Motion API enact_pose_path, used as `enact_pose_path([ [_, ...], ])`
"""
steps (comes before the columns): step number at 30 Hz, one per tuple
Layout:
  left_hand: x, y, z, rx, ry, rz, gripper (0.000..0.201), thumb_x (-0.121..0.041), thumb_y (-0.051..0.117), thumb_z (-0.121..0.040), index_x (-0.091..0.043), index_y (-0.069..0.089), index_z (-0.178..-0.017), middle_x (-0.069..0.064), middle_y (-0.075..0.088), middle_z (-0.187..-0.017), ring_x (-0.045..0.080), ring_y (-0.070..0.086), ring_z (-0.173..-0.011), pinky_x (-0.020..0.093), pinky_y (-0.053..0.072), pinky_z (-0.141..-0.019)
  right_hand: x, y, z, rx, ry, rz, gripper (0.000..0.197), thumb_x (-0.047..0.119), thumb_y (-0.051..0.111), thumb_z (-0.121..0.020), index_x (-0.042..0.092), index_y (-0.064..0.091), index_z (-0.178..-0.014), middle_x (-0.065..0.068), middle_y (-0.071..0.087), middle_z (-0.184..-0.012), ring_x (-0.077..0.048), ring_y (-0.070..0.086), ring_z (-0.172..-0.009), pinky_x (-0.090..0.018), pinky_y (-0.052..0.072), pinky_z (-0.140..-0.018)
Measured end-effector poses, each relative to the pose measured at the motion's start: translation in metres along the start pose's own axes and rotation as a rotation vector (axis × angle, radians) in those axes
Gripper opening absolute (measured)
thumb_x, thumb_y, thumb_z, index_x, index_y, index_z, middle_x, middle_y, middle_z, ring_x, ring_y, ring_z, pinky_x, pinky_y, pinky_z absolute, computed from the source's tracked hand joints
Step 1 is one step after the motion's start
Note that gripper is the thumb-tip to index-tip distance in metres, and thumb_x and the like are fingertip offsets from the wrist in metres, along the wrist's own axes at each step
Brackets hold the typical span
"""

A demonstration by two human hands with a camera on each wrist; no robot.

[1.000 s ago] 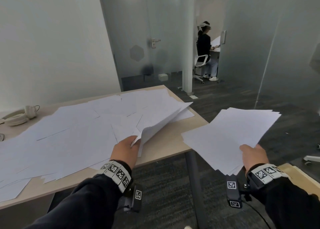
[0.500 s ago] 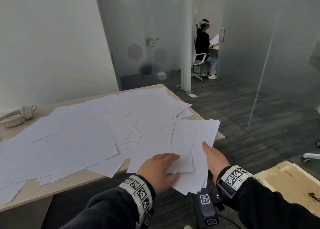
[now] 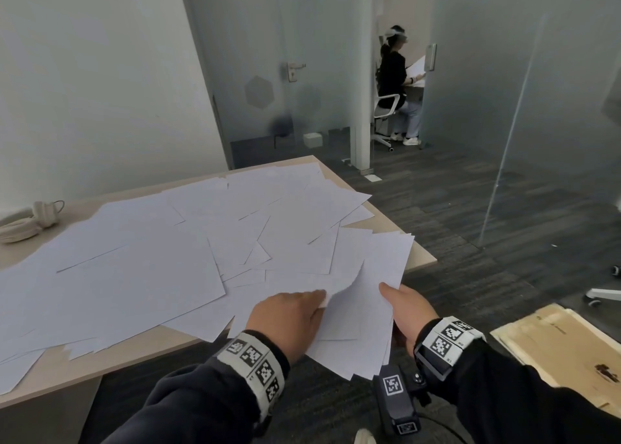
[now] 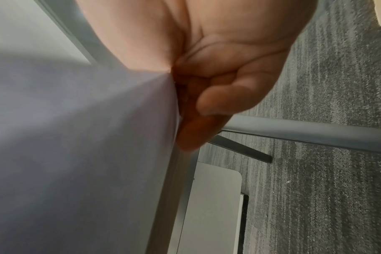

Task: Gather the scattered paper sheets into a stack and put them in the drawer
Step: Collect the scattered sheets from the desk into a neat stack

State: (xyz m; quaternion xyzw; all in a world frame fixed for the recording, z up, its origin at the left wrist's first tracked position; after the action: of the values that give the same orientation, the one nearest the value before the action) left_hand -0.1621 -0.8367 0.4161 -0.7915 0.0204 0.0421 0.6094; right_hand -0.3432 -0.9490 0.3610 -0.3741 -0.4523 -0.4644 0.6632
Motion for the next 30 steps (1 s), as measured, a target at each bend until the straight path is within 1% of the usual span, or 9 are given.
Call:
enact_pose_path([
  [2, -0.014, 0.010, 0.000, 0.064, 0.085, -0.071, 0.053, -0.055, 0.014, -0.093, -0.032, 0.055, -0.117, -0.014, 0.065, -0.118, 0.017, 0.059, -0.104, 0.030, 0.051, -0.080, 0.000, 0.002, -0.001, 0.011, -0.009, -0.007, 0.020, 0.027, 0.049, -0.098, 0.019, 0.066, -0.094, -0.004, 0.073, -0.098, -0.023, 0.067, -0.094, -0.040, 0.050, -0.091],
  [6, -0.016, 0.026, -0.001, 0.231, 0.082, -0.076, 0.070, -0.078, 0.035, -0.082, -0.042, 0.034, -0.143, -0.016, 0.023, -0.159, 0.017, 0.027, -0.142, 0.039, 0.026, -0.111, -0.001, 0.000, 0.001, 0.012, -0.004, -0.067, 0.018, 0.022, 0.048, -0.100, 0.018, 0.065, -0.097, -0.002, 0.072, -0.096, -0.018, 0.067, -0.089, -0.030, 0.049, -0.069],
  [9, -0.010, 0.027, -0.001, 0.298, 0.080, -0.083, 0.095, -0.087, 0.041, -0.072, -0.042, 0.014, -0.151, -0.016, 0.008, -0.163, 0.015, 0.010, -0.149, 0.042, 0.015, -0.116, -0.002, -0.002, 0.001, -0.006, -0.003, -0.079, 0.019, 0.022, 0.049, -0.099, 0.015, 0.067, -0.101, -0.006, 0.073, -0.099, -0.022, 0.068, -0.091, -0.036, 0.053, -0.078],
  [11, -0.006, 0.024, -0.001, 0.282, 0.100, -0.109, 0.092, -0.082, 0.043, -0.076, -0.041, 0.012, -0.152, -0.015, 0.010, -0.163, 0.015, 0.014, -0.148, 0.042, 0.019, -0.115, -0.003, -0.003, 0.001, -0.014, 0.002, -0.070, 0.021, 0.024, 0.050, -0.099, 0.013, 0.067, -0.105, -0.007, 0.073, -0.100, -0.024, 0.068, -0.094, -0.042, 0.053, -0.088],
  [18, 0.003, 0.020, -0.004, 0.141, 0.106, -0.074, 0.058, -0.033, 0.040, -0.095, -0.040, 0.024, -0.151, -0.020, 0.028, -0.157, 0.015, 0.030, -0.143, 0.035, 0.030, -0.109, 0.002, 0.000, 0.004, 0.017, 0.026, -0.056, 0.020, 0.023, 0.050, -0.099, 0.012, 0.066, -0.105, -0.009, 0.072, -0.101, -0.025, 0.067, -0.095, -0.040, 0.051, -0.090],
  [21, 0.006, 0.021, -0.005, 0.078, 0.092, 0.040, 0.043, -0.034, 0.042, -0.097, -0.043, 0.047, -0.139, -0.023, 0.047, -0.144, 0.011, 0.046, -0.133, 0.034, 0.037, -0.103, 0.003, 0.001, 0.006, 0.016, 0.037, -0.044, 0.026, 0.025, 0.049, -0.100, 0.010, 0.065, -0.113, -0.008, 0.071, -0.103, -0.023, 0.066, -0.095, -0.034, 0.050, -0.080],
  [23, 0.000, 0.016, -0.002, -0.009, 0.158, 0.084, 0.032, -0.037, 0.046, -0.091, -0.040, 0.063, -0.119, -0.021, 0.066, -0.120, 0.014, 0.064, -0.108, 0.037, 0.049, -0.086, 0.003, -0.001, 0.005, 0.016, 0.050, -0.043, 0.030, 0.030, 0.047, -0.100, 0.010, 0.065, -0.113, -0.006, 0.071, -0.101, -0.022, 0.065, -0.093, -0.034, 0.049, -0.081],
  [27, -0.012, 0.012, 0.004, -0.123, 0.264, 0.101, 0.016, -0.039, 0.053, -0.085, -0.036, 0.066, -0.094, -0.020, 0.071, -0.094, 0.012, 0.068, -0.081, 0.032, 0.053, -0.067, 0.002, -0.005, 0.008, 0.001, 0.124, -0.054, 0.041, 0.054, 0.047, -0.095, 0.018, 0.066, -0.095, -0.002, 0.069, -0.091, -0.020, 0.062, -0.083, -0.033, 0.047, -0.070],
  [30, -0.022, 0.010, 0.004, -0.143, 0.348, 0.133, 0.014, -0.041, 0.055, -0.084, -0.037, 0.065, -0.093, -0.021, 0.070, -0.097, 0.009, 0.067, -0.085, 0.030, 0.051, -0.070, -0.007, -0.004, 0.004, 0.030, 0.178, -0.172, 0.055, 0.068, 0.057, -0.081, 0.021, 0.068, -0.107, -0.003, 0.075, -0.101, -0.028, 0.069, -0.097, -0.046, 0.052, -0.091],
])
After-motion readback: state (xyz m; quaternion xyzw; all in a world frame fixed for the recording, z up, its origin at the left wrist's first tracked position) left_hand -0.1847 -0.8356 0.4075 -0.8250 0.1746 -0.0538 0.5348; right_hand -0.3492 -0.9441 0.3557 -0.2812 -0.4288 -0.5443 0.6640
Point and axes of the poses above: each hand's wrist, its own z-axis away from the middle knuckle, its own y-axis out of the palm, x = y × z, the point moved 5 cm from there along -z, towards the middle knuckle
